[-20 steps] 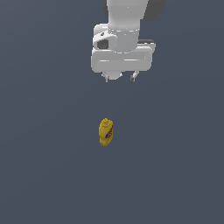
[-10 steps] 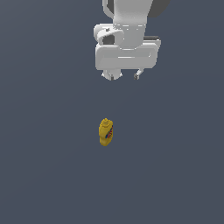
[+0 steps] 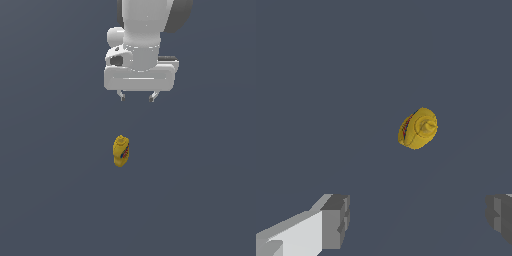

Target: Pick up the object and move it to a goal position.

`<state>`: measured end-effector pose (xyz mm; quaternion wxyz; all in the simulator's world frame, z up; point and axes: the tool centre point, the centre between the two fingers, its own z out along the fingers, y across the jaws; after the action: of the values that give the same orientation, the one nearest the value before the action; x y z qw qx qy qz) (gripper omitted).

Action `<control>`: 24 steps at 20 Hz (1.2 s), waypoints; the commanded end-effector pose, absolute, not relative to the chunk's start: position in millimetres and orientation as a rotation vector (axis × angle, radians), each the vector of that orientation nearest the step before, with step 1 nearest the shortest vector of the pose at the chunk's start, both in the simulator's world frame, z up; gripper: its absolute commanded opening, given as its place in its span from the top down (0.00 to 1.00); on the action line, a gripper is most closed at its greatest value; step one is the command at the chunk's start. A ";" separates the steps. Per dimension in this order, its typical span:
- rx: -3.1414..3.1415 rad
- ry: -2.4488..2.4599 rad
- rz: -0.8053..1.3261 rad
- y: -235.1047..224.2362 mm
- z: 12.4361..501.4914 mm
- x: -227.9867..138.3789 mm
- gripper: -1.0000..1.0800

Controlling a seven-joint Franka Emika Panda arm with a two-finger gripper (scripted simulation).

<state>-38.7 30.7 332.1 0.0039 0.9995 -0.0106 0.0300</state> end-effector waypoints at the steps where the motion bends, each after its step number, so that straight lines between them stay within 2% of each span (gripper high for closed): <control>1: 3.135 -0.126 0.082 24.4 320.0 -30.6 0.04; 14: 3.071 -0.678 0.015 -17.3 241.9 10.7 0.04; 24: 3.034 -0.813 0.000 -28.8 220.4 18.6 0.04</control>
<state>17.9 -28.3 221.2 0.0000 0.9666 -0.2564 -0.0002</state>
